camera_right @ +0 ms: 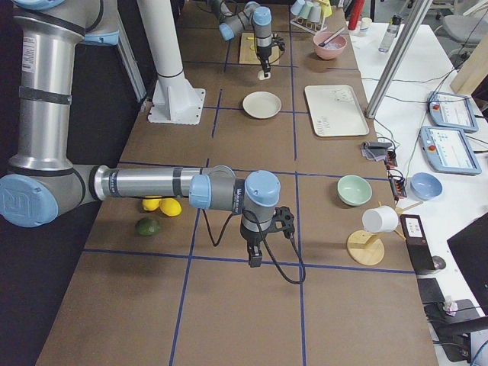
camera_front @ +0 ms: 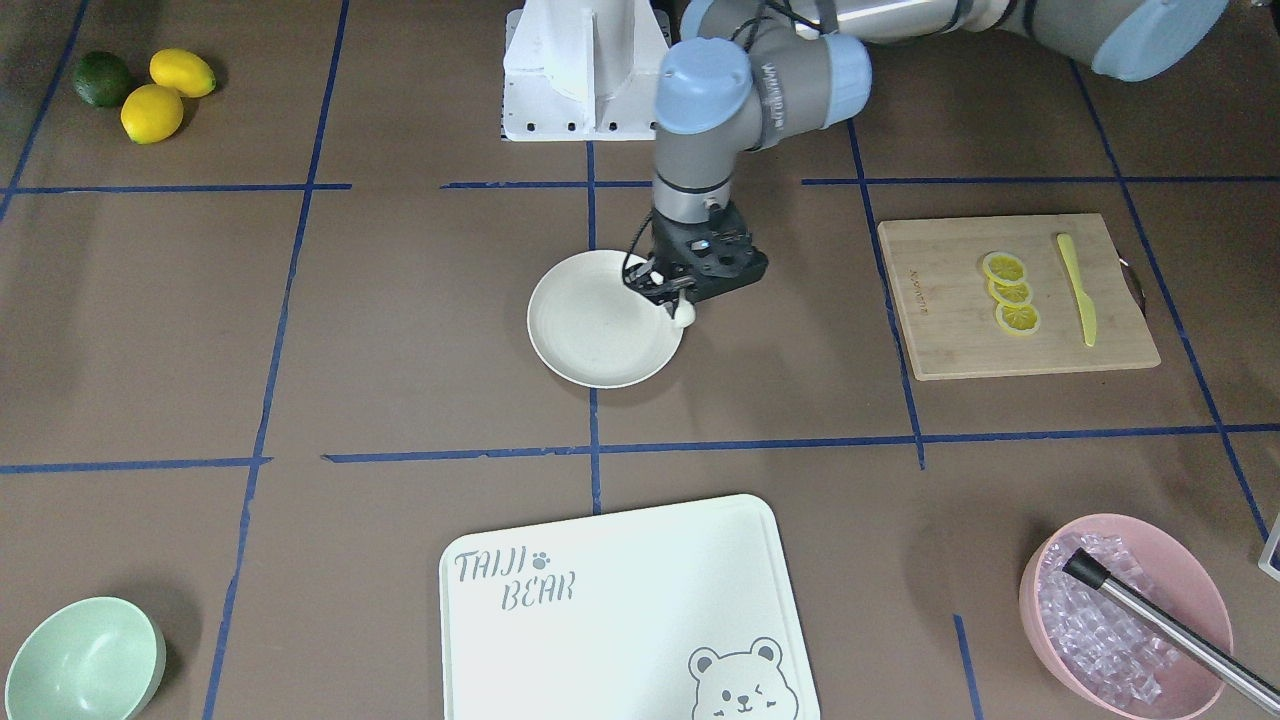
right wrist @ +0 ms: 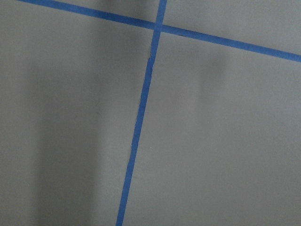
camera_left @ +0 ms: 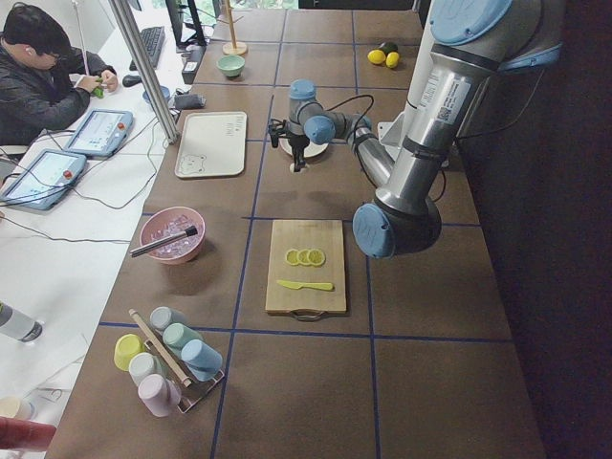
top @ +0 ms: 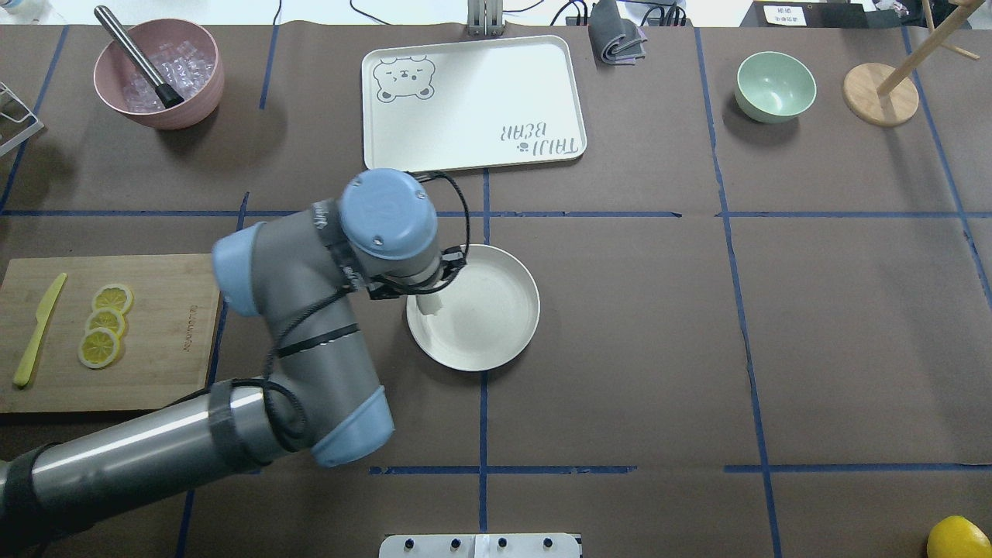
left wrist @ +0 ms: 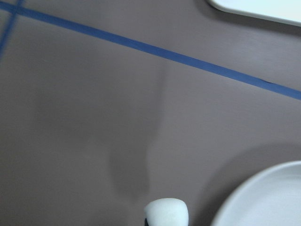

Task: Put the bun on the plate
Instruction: 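Carry the bun with the left gripper and lower it onto the plate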

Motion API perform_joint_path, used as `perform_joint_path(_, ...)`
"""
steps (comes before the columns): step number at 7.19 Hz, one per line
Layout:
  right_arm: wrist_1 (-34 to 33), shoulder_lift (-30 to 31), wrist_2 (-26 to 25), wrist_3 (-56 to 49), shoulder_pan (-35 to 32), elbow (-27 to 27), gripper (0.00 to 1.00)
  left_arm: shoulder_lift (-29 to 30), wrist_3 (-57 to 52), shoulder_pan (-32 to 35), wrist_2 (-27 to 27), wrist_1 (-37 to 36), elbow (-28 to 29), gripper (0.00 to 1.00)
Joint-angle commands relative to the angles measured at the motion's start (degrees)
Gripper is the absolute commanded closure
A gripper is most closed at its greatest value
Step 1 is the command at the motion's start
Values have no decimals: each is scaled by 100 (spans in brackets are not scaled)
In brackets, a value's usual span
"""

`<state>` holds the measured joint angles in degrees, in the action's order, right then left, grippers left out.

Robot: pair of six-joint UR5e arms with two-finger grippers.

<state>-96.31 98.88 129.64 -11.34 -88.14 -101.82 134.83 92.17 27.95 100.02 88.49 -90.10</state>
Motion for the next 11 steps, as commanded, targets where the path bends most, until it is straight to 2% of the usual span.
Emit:
perform_joint_path(1, -2, 0, 0, 0, -2, 4, 0, 544, 249, -289, -307, 237, 775, 74)
perform_joint_path(2, -2, 0, 0, 0, 7, 4, 0, 544, 240, -333, -308, 256, 784, 66)
perform_joint_path(3, -2, 0, 0, 0, -2, 4, 0, 518, 205, -403, -308, 256, 793, 52)
perform_joint_path(5, -2, -9, 0, 0, -2, 4, 0, 544, -48, -395, -308, 248, 775, 1)
perform_joint_path(7, -2, -9, 0, 0, -2, 4, 0, 518, -582, -299, -203, 169, 618, 0)
perform_joint_path(8, -2, -9, 0, 0, -2, 4, 0, 248, -1108, -72, 224, 116, 243, 0)
perform_joint_path(9, -2, -17, 0, 0, -2, 4, 0, -434, -1827, 269, 828, 90, -492, 0)
perform_joint_path(11, -2, -18, 0, 0, -2, 13, 0, -1560, -3512, 954, 1438, -163, -1540, 0)
